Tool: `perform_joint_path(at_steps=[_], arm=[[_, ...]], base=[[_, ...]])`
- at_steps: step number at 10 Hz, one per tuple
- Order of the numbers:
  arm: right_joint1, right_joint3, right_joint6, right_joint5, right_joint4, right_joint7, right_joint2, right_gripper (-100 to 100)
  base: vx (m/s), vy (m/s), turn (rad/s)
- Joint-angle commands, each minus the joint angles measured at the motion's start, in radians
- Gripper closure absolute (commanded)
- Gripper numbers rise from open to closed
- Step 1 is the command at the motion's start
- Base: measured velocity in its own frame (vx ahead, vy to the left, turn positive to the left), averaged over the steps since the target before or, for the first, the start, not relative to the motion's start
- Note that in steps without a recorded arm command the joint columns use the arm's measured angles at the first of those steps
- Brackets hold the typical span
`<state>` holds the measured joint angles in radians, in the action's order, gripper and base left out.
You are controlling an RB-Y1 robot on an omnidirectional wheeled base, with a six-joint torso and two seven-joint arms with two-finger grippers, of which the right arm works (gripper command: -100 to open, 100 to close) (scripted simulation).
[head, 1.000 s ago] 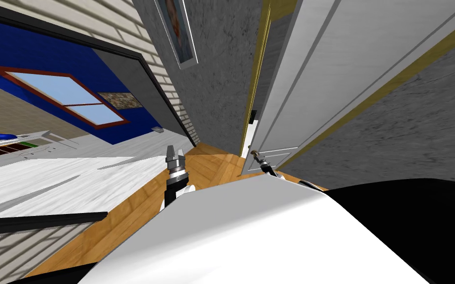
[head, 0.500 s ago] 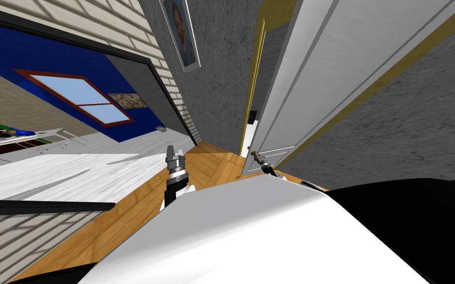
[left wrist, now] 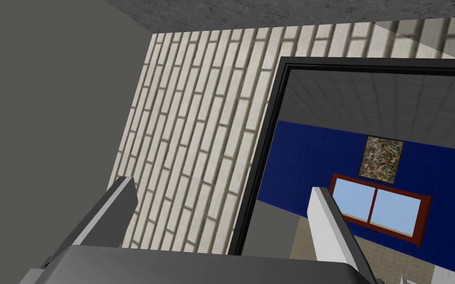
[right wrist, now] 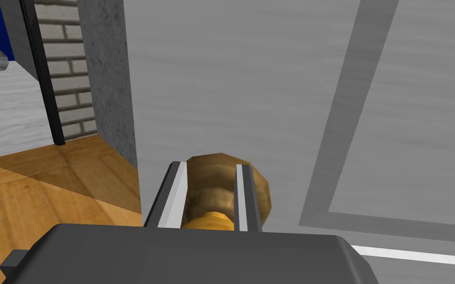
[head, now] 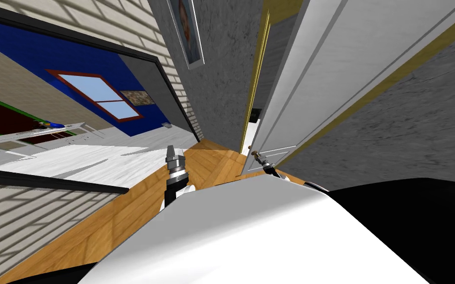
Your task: Pull the door open
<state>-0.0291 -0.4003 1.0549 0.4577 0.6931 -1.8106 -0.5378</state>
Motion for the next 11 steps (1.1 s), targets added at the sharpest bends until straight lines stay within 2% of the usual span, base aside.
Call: perform_joint_path(at_steps=[1,2,3,8,9,10,11], arm=[[-0.012,-0.018,0.007,-0.007,-0.035,-0.009,0.011,100],[-0.012,-0.018,0.007,-0.007,-0.035,-0.009,0.011,100],[-0.031,-0.039,0.036,-0.015,-0.045,-0.029,-0.002,100],[-0.047,-0.057,0.061,-0.022,-0.053,-0.045,-0.014,100],[-0.058,-0.068,0.076,-0.026,-0.059,-0.056,-0.022,100],[-0.043,-0.049,0.088,-0.019,-0.042,-0.049,-0.029,100],[-0.048,-0.046,0.082,-0.006,-0.024,-0.029,-0.023,100]], base=[[-0.131,-0.041,0.016],[-0.059,-0.021,-0.015],[-0.150,-0.050,0.184],[-0.109,-0.047,0.067],[-0.124,-0.064,0.117],[-0.067,-0.029,0.030],[-0.077,-0.036,0.170]])
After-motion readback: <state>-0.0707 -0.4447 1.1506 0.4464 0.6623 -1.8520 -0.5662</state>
